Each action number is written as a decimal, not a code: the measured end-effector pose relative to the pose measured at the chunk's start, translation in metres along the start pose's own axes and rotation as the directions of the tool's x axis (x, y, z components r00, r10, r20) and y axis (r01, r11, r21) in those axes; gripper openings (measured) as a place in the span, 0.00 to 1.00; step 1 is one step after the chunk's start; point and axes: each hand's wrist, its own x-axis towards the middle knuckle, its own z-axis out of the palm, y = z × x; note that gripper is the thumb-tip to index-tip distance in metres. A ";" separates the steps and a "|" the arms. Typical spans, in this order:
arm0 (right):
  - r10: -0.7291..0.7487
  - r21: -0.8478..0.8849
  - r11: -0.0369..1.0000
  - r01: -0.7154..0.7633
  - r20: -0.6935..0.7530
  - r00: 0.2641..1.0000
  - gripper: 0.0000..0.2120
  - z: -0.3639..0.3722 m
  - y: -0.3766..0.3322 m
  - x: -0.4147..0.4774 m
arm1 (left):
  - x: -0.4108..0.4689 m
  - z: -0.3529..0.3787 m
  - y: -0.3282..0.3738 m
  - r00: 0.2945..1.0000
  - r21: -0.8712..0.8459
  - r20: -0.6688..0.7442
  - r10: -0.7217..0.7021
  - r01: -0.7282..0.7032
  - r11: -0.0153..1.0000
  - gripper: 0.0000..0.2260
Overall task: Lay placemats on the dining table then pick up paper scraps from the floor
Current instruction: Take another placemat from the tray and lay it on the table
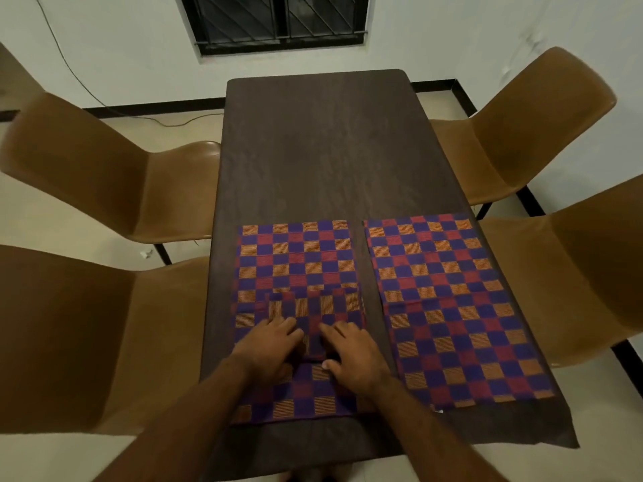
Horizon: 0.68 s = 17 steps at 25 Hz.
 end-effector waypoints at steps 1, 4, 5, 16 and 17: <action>0.005 -0.002 1.000 -0.005 -0.004 1.000 0.35 0.000 0.000 0.000 | 0.001 0.000 -0.002 1.000 0.007 -0.025 0.013 -0.013 1.000 0.22; 0.018 -0.009 1.000 -0.018 -0.015 1.000 0.36 -0.002 -0.003 0.003 | 0.006 -0.003 -0.011 0.997 -0.035 -0.075 0.033 -0.036 0.999 0.13; 0.019 -0.006 1.000 -0.019 -0.025 0.999 0.36 -0.003 -0.004 0.005 | 0.007 -0.004 -0.015 0.996 -0.095 -0.082 0.020 -0.028 0.995 0.12; 0.162 -0.032 0.974 -0.223 -0.587 0.793 0.29 -0.048 0.008 0.028 | 0.056 -0.069 -0.081 0.897 -0.692 -0.332 -0.293 -0.020 0.722 0.04; 0.166 -0.037 0.970 -0.239 -0.617 0.769 0.29 -0.056 0.009 0.032 | 0.064 -0.072 -0.087 0.875 -0.715 -0.346 -0.339 -0.013 0.699 0.04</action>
